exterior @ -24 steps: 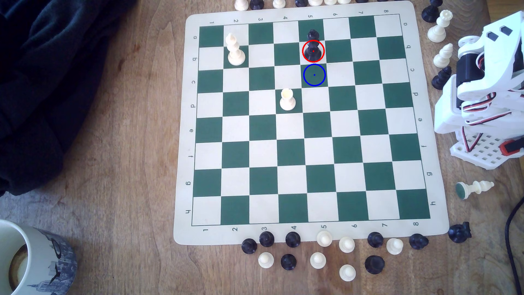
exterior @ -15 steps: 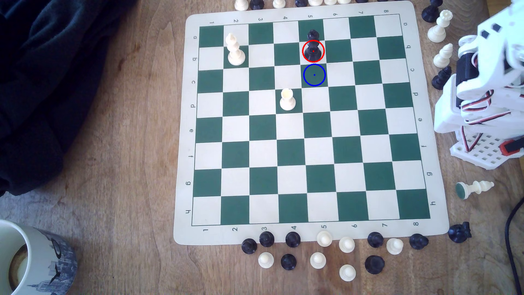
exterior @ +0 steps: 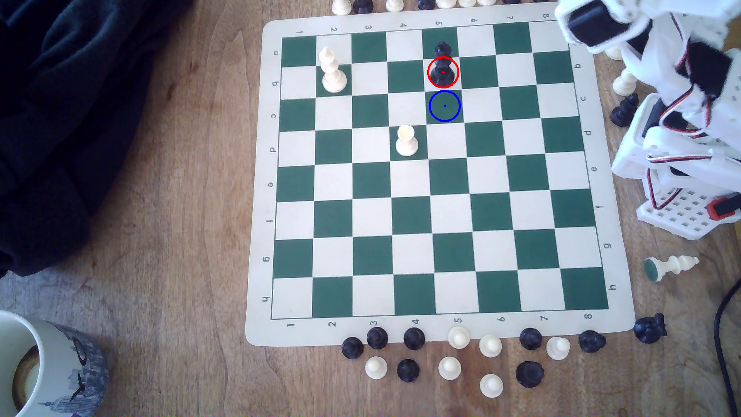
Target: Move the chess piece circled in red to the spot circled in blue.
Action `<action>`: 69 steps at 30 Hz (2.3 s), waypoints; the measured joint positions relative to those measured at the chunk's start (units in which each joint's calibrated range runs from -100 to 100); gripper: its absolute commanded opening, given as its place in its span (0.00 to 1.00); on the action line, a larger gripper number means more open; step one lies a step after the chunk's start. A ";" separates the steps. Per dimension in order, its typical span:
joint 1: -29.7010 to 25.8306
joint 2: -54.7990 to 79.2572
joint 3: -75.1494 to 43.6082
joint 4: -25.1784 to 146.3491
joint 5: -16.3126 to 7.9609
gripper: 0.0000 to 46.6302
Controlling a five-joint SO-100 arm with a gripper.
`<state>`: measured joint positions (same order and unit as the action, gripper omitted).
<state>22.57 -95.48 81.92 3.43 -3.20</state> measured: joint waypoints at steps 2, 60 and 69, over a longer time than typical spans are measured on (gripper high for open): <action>1.62 1.17 -6.69 12.51 -0.20 0.01; 3.61 85.80 -60.46 58.41 -7.18 0.36; 3.61 88.98 -60.46 58.01 -7.18 0.35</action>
<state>26.18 -6.49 21.46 61.43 -10.38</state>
